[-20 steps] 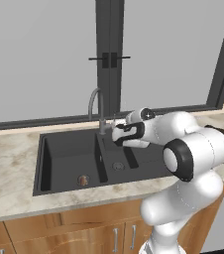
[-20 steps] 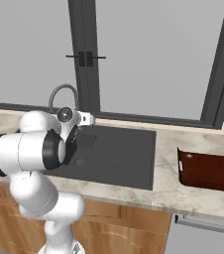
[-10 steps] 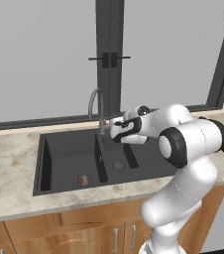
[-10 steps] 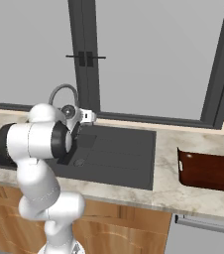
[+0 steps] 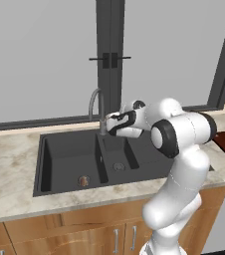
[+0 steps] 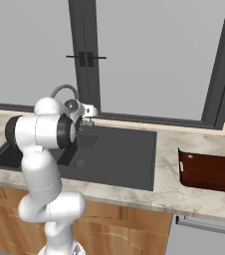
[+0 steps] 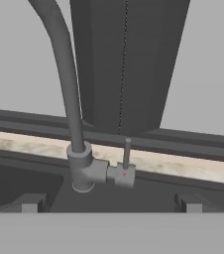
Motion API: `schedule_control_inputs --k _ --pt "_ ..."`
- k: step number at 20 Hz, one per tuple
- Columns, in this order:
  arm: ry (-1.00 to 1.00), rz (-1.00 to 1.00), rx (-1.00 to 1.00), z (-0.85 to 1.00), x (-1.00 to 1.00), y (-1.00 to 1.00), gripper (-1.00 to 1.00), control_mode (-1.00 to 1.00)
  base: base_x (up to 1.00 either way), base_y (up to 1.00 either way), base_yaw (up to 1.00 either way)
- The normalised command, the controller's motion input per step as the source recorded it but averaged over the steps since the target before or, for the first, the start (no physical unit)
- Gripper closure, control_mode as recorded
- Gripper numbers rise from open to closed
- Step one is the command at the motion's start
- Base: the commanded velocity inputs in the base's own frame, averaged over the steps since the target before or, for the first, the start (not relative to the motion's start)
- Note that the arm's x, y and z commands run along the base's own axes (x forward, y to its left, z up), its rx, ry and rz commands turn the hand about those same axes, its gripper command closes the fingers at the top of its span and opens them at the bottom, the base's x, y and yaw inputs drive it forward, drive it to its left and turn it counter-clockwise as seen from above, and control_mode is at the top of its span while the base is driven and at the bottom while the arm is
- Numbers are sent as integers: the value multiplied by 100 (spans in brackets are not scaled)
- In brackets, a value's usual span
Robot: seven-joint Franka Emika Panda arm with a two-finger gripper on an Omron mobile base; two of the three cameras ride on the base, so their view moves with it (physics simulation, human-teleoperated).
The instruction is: Pick up all produce items and place them in the sink. Turn on the sink faucet to wash them. Then turn the sink off and put them in the tray.
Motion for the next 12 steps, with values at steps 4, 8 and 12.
schedule_control_inputs --k 4,8,12 --pt "-1 1 0 -8 17 -2 -100 -100 0 0 0" --pt "0 2 0 -3 31 -14 -100 -100 0 0 0" --pt "0 2 0 0 32 -24 -100 -100 0 0 0"
